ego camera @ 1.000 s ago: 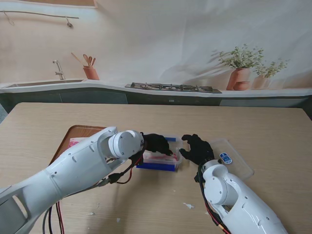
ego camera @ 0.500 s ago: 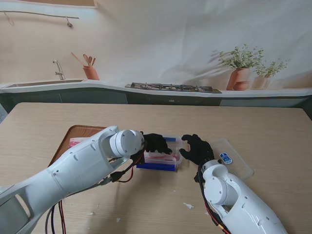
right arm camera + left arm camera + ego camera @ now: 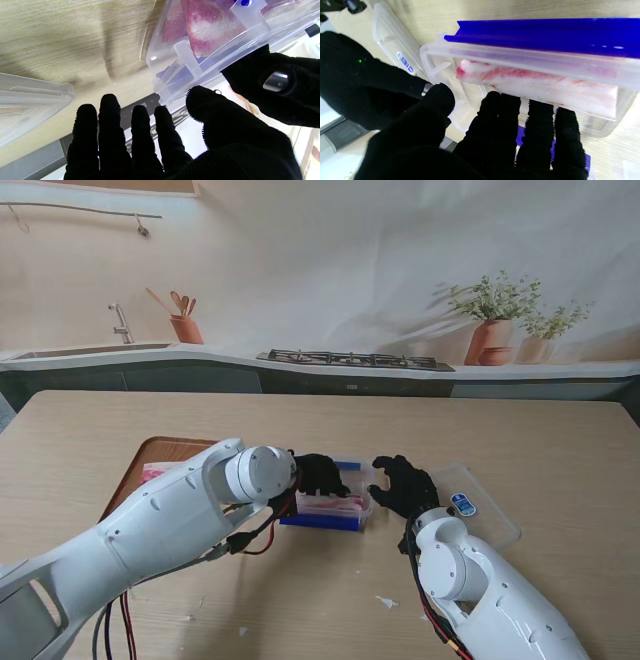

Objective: Separate the bacon slices onto the tray

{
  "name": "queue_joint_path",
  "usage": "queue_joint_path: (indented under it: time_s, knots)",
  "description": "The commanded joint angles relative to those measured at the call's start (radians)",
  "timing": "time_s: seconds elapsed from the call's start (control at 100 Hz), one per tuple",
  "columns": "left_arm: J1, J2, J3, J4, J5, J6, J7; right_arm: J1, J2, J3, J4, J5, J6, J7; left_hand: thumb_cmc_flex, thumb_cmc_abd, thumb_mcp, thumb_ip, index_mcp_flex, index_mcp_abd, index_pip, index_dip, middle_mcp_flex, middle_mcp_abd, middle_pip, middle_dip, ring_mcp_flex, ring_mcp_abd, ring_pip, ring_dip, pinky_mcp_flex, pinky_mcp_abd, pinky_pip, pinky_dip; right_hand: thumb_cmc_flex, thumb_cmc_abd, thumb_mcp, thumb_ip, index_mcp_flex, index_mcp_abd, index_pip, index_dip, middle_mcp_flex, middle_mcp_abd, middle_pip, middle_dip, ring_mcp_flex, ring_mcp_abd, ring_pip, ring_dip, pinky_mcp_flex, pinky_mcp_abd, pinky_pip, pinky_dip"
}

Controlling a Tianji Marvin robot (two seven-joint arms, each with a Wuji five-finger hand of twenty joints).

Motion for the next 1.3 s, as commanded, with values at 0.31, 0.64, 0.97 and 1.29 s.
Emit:
queue_joint_path:
  time_s: [0.31,0.64,0.97,1.29]
  knots:
    - [-0.081,0.006,0.096,0.056,0.076,-0.120,-0.077,-0.007,-0.008,-0.004,-0.001,0.001,0.001,0.014,0.099,-0.139,0.083,0.017,0.075,-0.139,0.157,0.078,0.038,-0.110,-0.018,-0.020,-0.013,-0.067,-0.041,-0.012,-0.037,-0.004,0.053,0.023,0.023,-0.008,-0.010,0.016,0.004,-0.016,-0.006,-0.014,0.003,-0.007,0.007,0.000,0.010,0.015,0.002,-0.002,-0.005,0.013,0.009,0.015]
    - [-0.113,-0.001,0.145,0.100,0.133,-0.199,-0.070,-0.006,-0.008,-0.005,0.000,0.002,0.002,0.013,0.048,-0.165,0.160,0.019,0.035,-0.131,0.169,0.080,-0.012,-0.120,-0.066,-0.114,-0.051,-0.094,-0.137,-0.089,-0.052,-0.017,0.035,0.009,0.023,-0.007,-0.010,0.015,0.003,-0.015,-0.006,-0.014,0.003,-0.007,0.007,0.000,0.009,0.015,0.002,-0.002,-0.006,0.012,0.010,0.014]
    - [-0.116,0.002,0.145,0.097,0.111,-0.203,-0.090,-0.006,-0.008,-0.004,0.000,0.003,0.003,0.013,0.120,-0.273,0.135,-0.028,0.057,-0.179,0.339,0.126,0.061,-0.136,0.001,-0.068,0.002,-0.109,-0.075,-0.057,-0.052,-0.010,0.024,0.002,0.023,-0.007,-0.011,0.015,0.003,-0.016,-0.006,-0.014,0.003,-0.006,0.006,0.000,0.009,0.015,0.002,-0.002,-0.005,0.013,0.010,0.014]
    - [-0.130,-0.006,0.169,0.122,0.115,-0.241,-0.096,-0.005,-0.008,-0.005,0.001,0.004,0.002,0.015,0.177,-0.327,0.123,-0.041,0.093,-0.276,0.500,0.131,0.221,-0.182,-0.046,0.127,0.088,-0.131,-0.023,-0.033,-0.042,-0.005,0.025,0.001,0.023,-0.007,-0.010,0.016,0.004,-0.016,-0.005,-0.014,0.003,-0.006,0.005,0.000,0.011,0.014,0.003,-0.001,-0.003,0.013,0.012,0.015]
